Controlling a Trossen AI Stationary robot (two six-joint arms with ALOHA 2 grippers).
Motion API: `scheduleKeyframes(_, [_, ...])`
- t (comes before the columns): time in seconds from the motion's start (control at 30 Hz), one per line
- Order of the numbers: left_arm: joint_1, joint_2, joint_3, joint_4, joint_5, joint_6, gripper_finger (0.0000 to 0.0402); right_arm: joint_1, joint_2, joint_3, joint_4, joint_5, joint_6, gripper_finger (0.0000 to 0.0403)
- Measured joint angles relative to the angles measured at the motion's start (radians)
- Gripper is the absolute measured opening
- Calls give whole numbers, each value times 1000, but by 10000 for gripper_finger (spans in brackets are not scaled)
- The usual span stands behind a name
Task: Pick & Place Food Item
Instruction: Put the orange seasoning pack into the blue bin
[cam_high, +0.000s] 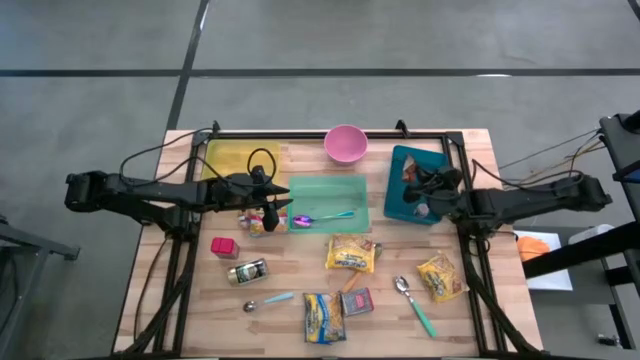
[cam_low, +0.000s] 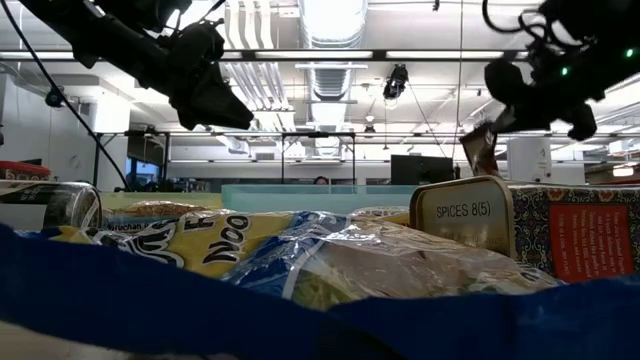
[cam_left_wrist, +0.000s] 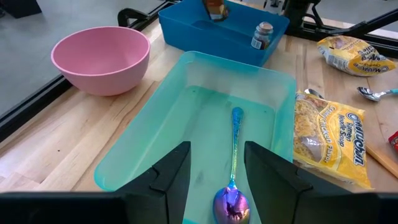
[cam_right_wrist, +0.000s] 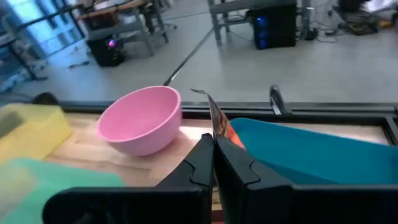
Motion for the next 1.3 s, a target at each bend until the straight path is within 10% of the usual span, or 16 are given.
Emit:
scheduleKeyframes(0.6, [0, 0, 0, 4, 0, 0, 159, -118, 58, -128, 336, -12, -70, 8])
scheduleKeyframes(1.3, [0, 0, 0, 5, 0, 7, 159, -230, 478, -66, 561, -52, -31, 8])
